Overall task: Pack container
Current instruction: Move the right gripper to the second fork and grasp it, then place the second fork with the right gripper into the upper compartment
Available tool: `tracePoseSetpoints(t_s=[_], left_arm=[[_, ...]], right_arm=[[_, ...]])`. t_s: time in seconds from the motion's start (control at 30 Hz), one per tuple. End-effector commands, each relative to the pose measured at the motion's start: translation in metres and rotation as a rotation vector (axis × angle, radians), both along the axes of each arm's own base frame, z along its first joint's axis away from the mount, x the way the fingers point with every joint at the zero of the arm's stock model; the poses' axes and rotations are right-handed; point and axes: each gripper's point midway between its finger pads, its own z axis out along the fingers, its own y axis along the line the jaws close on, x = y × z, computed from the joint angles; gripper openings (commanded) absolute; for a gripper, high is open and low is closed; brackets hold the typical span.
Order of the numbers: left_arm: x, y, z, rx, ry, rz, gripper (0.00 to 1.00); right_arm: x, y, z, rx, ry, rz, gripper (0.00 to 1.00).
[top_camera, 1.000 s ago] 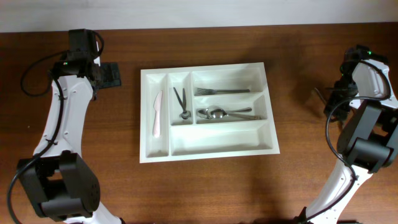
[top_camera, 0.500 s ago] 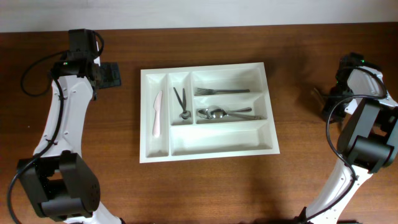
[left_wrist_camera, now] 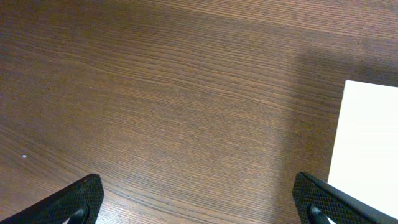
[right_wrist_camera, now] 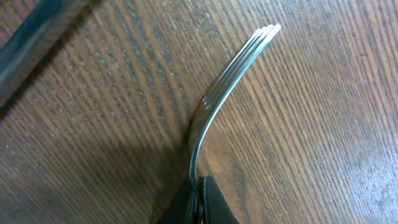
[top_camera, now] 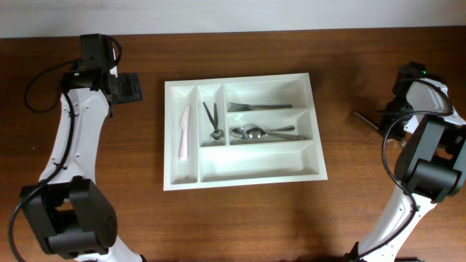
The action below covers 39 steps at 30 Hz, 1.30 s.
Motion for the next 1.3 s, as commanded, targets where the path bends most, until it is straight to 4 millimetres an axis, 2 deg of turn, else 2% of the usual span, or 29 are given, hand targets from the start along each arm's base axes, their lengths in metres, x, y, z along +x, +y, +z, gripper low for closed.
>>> tracePoseSetpoints(t_s=[0.0, 0.13, 0.27, 0.4, 0.43, 0.5, 0.53, 0.6, 0.67, 0.73, 0.77, 0.8, 0.9, 0.93, 1.03, 1.13, 1.27], left_arm=[[0.003, 0.001, 0.004, 0.017, -0.007, -0.01, 0.99], [0.003, 0.001, 0.004, 0.017, -0.007, -0.01, 0.99], [0.003, 0.001, 0.004, 0.017, -0.007, -0.01, 0.99], [0.003, 0.001, 0.004, 0.017, -0.007, -0.01, 0.99], [0.003, 0.001, 0.004, 0.017, -0.007, -0.01, 0.99], [0.003, 0.001, 0.004, 0.017, -0.007, -0.01, 0.99], [0.003, 0.001, 0.004, 0.017, -0.007, -0.01, 0.99], [0.003, 0.001, 0.004, 0.017, -0.007, -0.01, 0.99], [0.003, 0.001, 0.004, 0.017, -0.007, -0.01, 0.99], [0.003, 0.001, 0.004, 0.017, -0.007, -0.01, 0.99], [0.003, 0.001, 0.004, 0.017, -0.007, -0.01, 0.99], [0.003, 0.001, 0.004, 0.017, -0.007, -0.01, 0.99], [0.003, 0.001, 0.004, 0.017, -0.007, -0.01, 0.99], [0.003, 0.001, 0.004, 0.017, -0.007, -0.01, 0.99], [0.003, 0.001, 0.004, 0.017, -0.007, -0.01, 0.99], [0.003, 0.001, 0.004, 0.017, -0.007, -0.01, 0.99], [0.003, 0.001, 0.004, 0.017, -0.007, -0.01, 0.99]], right_arm=[[0.007, -0.009, 0.016, -0.026, -0.022, 0.092, 0.04], [0.032, -0.017, 0.039, -0.059, -0.083, 0.181, 0.04], [0.069, -0.022, 0.076, -0.123, -0.17, 0.348, 0.04], [0.125, -0.013, 0.138, -0.26, -0.289, 0.653, 0.04], [0.147, -0.002, 0.167, -0.333, -0.33, 0.797, 0.04], [0.173, 0.022, 0.206, -0.432, -0.372, 0.989, 0.04], [0.177, 0.028, 0.213, -0.452, -0.377, 1.031, 0.04], [0.194, 0.064, 0.247, -0.54, -0.401, 1.246, 0.04], [0.203, 0.095, 0.266, -0.594, -0.412, 1.406, 0.04], [0.21, 0.134, 0.28, -0.655, -0.406, 1.59, 0.04], [0.211, 0.143, 0.282, -0.668, -0.4, 1.638, 0.04], [0.211, 0.164, 0.281, -0.689, -0.375, 1.746, 0.04], [0.205, 0.207, 0.272, -0.713, -0.291, 2.018, 0.04], [0.203, 0.217, 0.27, -0.72, -0.268, 2.089, 0.04], [0.184, 0.27, 0.256, -0.744, -0.155, 2.496, 0.04], [0.171, 0.296, 0.249, -0.736, -0.117, 2.662, 0.04], [0.154, 0.316, 0.236, -0.716, -0.025, 2.869, 0.04]])
